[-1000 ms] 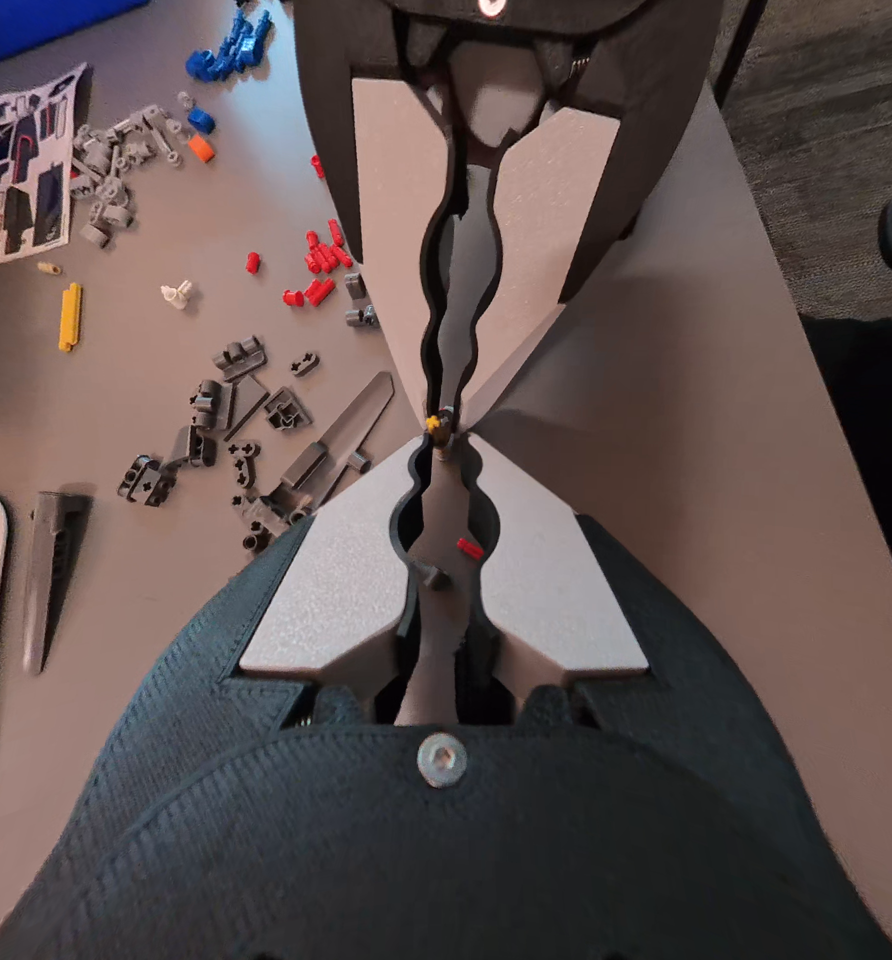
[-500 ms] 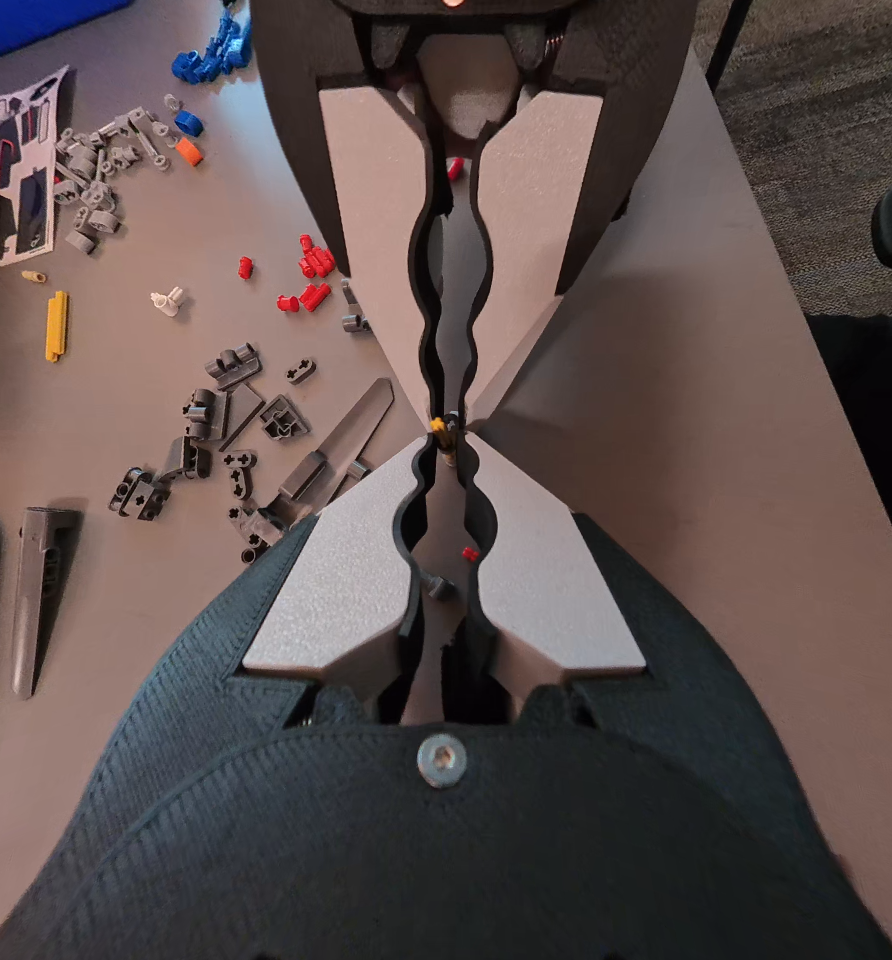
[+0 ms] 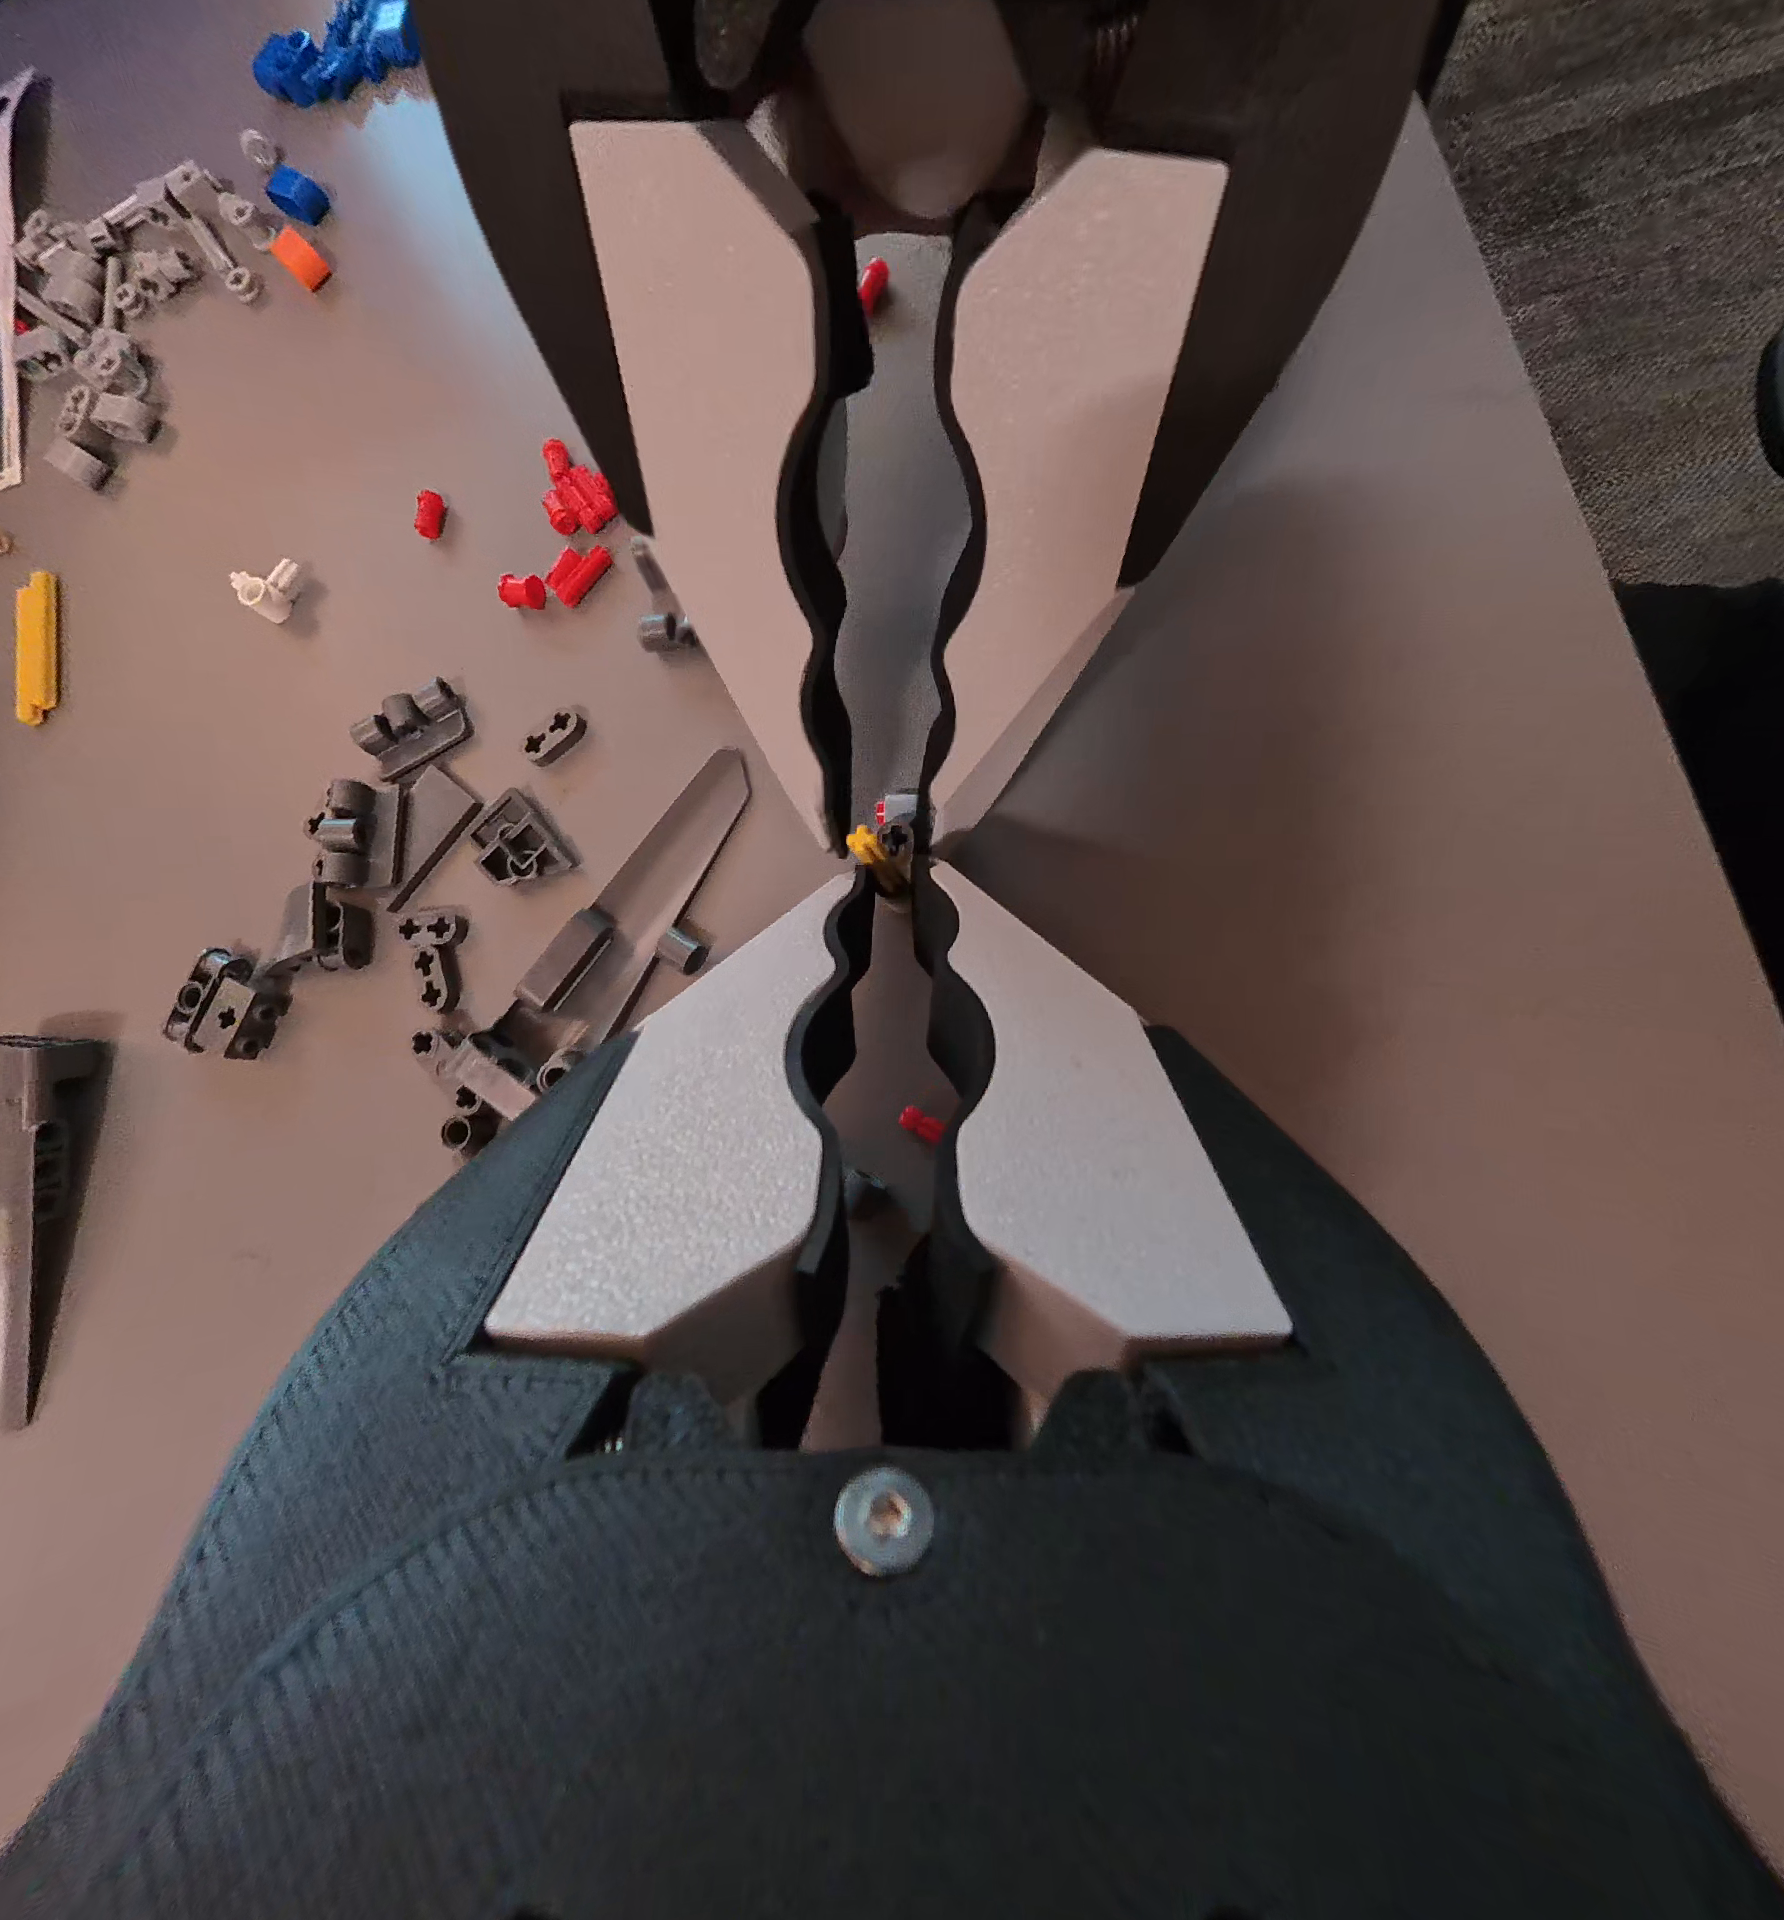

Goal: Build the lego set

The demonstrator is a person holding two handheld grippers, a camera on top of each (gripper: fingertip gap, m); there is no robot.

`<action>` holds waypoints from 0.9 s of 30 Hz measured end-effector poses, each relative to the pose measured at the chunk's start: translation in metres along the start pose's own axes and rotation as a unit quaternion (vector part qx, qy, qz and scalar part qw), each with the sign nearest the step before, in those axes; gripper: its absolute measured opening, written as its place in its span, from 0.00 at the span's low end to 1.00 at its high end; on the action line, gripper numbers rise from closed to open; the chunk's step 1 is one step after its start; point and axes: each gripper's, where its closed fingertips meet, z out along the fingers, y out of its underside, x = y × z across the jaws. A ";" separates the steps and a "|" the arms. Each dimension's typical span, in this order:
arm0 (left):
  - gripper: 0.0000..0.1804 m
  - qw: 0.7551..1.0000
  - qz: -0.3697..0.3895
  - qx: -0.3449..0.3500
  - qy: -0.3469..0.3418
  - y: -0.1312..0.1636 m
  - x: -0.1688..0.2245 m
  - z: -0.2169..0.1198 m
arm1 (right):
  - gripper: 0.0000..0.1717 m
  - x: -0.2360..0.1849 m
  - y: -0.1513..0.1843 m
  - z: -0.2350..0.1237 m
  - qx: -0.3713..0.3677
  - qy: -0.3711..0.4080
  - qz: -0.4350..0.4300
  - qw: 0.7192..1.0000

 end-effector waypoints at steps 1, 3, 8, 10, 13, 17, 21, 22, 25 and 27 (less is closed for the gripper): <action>0.03 1.000 0.002 -0.001 -0.003 -0.001 0.000 0.001 | 0.06 0.000 0.001 0.000 -0.002 0.005 -0.004 1.000; 0.03 1.000 0.000 0.000 -0.005 -0.001 0.000 0.001 | 0.06 -0.001 0.002 -0.001 -0.001 0.004 0.001 1.000; 0.03 1.000 -0.002 -0.002 -0.009 0.000 -0.002 0.000 | 0.19 -0.011 0.004 -0.003 0.011 -0.031 -0.012 0.999; 0.03 1.000 -0.008 0.003 -0.005 -0.001 -0.001 0.000 | 0.16 -0.010 0.004 -0.003 0.013 -0.025 -0.017 0.999; 0.03 1.000 -0.005 0.001 -0.005 -0.001 -0.001 0.001 | 0.09 -0.002 0.001 -0.008 0.036 -0.008 -0.018 0.999; 0.03 1.000 -0.003 0.000 -0.003 -0.002 0.000 0.001 | 0.00 0.001 -0.006 -0.012 0.056 0.000 -0.013 0.998; 0.03 1.000 -0.004 -0.002 -0.003 -0.002 0.000 0.001 | 0.00 0.000 -0.005 -0.008 0.047 -0.003 -0.017 0.999; 0.03 1.000 -0.002 -0.003 -0.004 -0.003 0.000 0.002 | 0.00 -0.001 -0.005 -0.007 0.044 -0.003 -0.018 0.999; 0.03 1.000 0.000 -0.006 -0.006 -0.002 0.000 0.002 | 0.00 -0.001 -0.005 -0.007 0.033 0.000 -0.025 0.999; 0.03 1.000 0.000 -0.010 -0.007 -0.001 0.000 0.003 | 0.00 -0.001 -0.004 -0.006 0.028 0.002 -0.024 0.999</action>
